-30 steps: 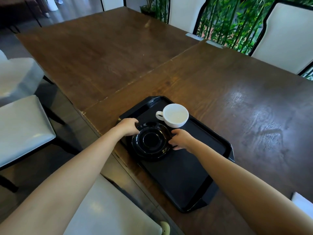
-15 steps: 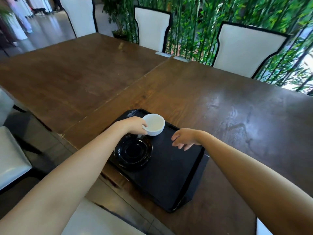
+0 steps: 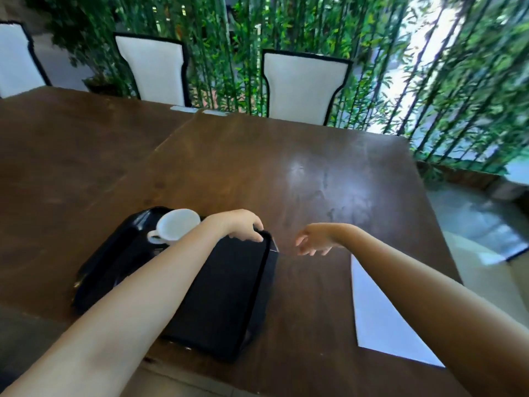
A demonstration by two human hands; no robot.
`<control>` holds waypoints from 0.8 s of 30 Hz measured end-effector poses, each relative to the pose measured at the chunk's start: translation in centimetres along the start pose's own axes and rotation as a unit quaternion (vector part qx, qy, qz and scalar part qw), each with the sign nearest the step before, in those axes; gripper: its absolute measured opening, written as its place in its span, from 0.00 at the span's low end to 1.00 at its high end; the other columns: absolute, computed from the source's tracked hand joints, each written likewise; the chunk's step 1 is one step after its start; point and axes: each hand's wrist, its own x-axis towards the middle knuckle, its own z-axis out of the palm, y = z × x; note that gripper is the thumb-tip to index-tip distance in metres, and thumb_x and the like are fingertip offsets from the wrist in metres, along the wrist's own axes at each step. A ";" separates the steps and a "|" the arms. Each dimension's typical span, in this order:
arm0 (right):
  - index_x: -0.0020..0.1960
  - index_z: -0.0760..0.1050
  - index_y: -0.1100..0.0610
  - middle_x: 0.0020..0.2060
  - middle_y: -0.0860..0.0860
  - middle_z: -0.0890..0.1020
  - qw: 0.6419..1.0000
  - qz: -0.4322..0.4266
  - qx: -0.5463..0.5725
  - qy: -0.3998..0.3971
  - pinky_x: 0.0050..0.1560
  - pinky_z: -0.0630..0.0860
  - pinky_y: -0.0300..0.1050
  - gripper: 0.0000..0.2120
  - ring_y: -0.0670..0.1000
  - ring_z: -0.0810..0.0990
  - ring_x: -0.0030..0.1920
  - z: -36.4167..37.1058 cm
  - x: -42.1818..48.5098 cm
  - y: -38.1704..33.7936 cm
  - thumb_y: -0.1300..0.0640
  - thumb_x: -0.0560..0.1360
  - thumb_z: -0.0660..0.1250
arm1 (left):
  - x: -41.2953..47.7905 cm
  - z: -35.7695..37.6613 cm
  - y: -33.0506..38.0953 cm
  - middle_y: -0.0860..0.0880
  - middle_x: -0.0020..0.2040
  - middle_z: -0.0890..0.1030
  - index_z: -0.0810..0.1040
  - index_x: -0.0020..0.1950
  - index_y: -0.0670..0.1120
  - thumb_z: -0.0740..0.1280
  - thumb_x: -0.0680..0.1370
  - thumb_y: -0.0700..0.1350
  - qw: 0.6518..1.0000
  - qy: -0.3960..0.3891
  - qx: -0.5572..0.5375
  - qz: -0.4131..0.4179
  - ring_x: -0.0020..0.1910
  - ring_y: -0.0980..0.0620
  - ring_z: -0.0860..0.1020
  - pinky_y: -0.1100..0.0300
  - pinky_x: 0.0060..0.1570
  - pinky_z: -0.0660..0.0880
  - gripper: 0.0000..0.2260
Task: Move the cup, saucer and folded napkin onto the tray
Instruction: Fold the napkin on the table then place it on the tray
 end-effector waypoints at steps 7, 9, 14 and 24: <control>0.65 0.73 0.57 0.59 0.54 0.79 0.995 0.067 0.059 0.043 0.52 0.79 0.47 0.17 0.51 0.80 0.54 1.3 -5.2 10.6 0.56 0.77 0.61 | 3.8 2.5 9.4 0.49 0.55 0.79 0.70 0.68 0.51 0.64 0.76 0.53 0.998 -0.032 0.018 0.057 0.49 0.50 0.80 0.52 0.56 0.77 0.20; 0.65 0.72 0.57 0.59 0.54 0.79 0.991 0.086 0.083 0.055 0.54 0.79 0.48 0.17 0.52 0.80 0.55 1.9 -6.6 13.4 0.56 0.77 0.61 | 4.7 3.4 12.0 0.51 0.54 0.78 0.70 0.68 0.51 0.64 0.76 0.53 0.996 -0.038 0.027 0.073 0.47 0.51 0.80 0.52 0.54 0.78 0.20; 0.64 0.73 0.58 0.54 0.57 0.80 0.981 0.123 0.119 0.089 0.55 0.79 0.49 0.17 0.53 0.81 0.53 3.7 -9.3 19.7 0.57 0.77 0.62 | 6.5 6.0 18.0 0.47 0.62 0.77 0.71 0.68 0.48 0.63 0.78 0.50 0.994 -0.031 0.030 0.102 0.53 0.49 0.78 0.53 0.57 0.76 0.20; 0.68 0.70 0.60 0.63 0.58 0.77 0.963 0.137 0.113 0.201 0.60 0.71 0.44 0.21 0.57 0.77 0.61 6.4 -9.5 28.9 0.58 0.75 0.65 | 10.2 13.6 25.3 0.45 0.71 0.68 0.65 0.72 0.46 0.62 0.78 0.45 0.994 0.013 -0.002 0.110 0.68 0.47 0.69 0.56 0.64 0.68 0.22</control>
